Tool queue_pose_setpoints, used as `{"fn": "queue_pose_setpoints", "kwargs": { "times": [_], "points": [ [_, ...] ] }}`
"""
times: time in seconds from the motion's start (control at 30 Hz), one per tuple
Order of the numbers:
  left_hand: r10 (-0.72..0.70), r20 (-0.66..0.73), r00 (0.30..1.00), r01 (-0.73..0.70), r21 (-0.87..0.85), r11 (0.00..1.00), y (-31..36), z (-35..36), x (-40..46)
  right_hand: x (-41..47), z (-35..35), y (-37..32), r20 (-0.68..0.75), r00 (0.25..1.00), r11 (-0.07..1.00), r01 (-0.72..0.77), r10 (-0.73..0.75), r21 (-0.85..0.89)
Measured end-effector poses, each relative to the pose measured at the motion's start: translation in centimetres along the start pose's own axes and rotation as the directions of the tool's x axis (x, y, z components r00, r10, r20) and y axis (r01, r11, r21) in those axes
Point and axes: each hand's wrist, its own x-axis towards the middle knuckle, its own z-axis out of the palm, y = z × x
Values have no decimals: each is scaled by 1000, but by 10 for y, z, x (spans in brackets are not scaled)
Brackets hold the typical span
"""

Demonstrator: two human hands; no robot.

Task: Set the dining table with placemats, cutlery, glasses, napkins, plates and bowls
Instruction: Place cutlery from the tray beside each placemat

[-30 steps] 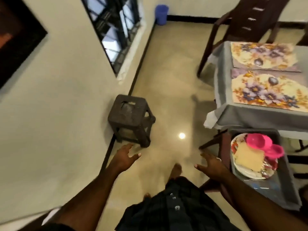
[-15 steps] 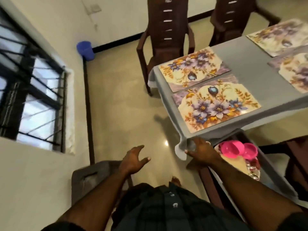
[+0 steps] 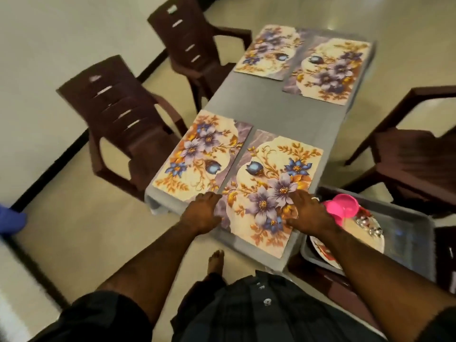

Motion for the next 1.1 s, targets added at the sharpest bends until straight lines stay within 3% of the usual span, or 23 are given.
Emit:
{"fn": "queue_pose_setpoints", "kwargs": {
  "times": [0.1,0.2,0.3,0.53,0.7,0.93,1.1],
  "points": [
    [282,69,957,-291,230,929,-20,-10,69,-3,4,-10,-56,982,983,-177,179,41],
    [407,207,890,-456,353,817,-31,-20,117,-7,10,-27,-31,949,950,-312,313,33],
    [511,218,832,-553,408,726,-40,-26,143,-4,17,-39,-25,920,920,-391,391,-2],
    [496,348,795,-606,437,665,-55,-37,179,13,27,-40,-53,923,914,-385,382,-126],
    [436,399,807,-588,465,662,-31,-44,201,28,12,-25,-64,916,911,-400,395,-104],
    [419,363,832,-554,530,642,-38,-29,188,18,17,-24,17,921,905,-379,389,-192],
    [387,382,839,-541,515,665,-41,-26,167,-2,38,-32,41,910,903,-403,413,-151]
  ]
}}
